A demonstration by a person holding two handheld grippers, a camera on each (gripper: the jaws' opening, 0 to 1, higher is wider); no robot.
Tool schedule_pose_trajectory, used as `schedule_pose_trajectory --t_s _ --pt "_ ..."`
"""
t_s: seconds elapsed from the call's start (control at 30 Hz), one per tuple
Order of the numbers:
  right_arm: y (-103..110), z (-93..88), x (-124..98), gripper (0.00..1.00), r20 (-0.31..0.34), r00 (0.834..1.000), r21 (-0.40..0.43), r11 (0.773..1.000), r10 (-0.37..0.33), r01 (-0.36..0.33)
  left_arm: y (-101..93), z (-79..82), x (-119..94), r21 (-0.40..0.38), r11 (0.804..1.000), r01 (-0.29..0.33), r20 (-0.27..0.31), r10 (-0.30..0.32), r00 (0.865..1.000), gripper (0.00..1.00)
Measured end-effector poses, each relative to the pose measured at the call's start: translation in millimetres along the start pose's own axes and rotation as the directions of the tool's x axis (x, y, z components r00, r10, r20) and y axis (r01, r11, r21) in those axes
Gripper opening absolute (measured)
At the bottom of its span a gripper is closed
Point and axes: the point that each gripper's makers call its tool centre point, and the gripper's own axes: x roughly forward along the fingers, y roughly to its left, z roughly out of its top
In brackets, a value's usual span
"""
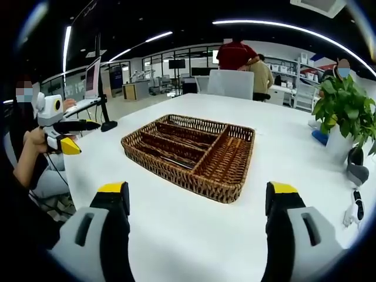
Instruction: Arrange the knives, forks, and spoons in their matching storage slots by inserting each utensil handle-first until every utensil is classified and aligned in the correct compartment
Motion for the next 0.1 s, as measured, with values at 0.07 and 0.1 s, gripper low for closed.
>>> schedule_pose_trajectory --t_s 0.07,0.1 --pt "0.1 -0.8 0.0 0.98 -0.002 1.0 0.0 1.0 0.002 -0.002 -0.9 1.0 -0.7 0.004 1.0 0.002 0.003 -0.002 1.0 0.99" --pt "0.3 -1.1 -0.1 0.98 -0.003 1.0 0.001 1.0 0.003 -0.003 -0.9 1.1 -0.9 0.005 1.0 0.002 0.003 -0.002 1.0 0.99"
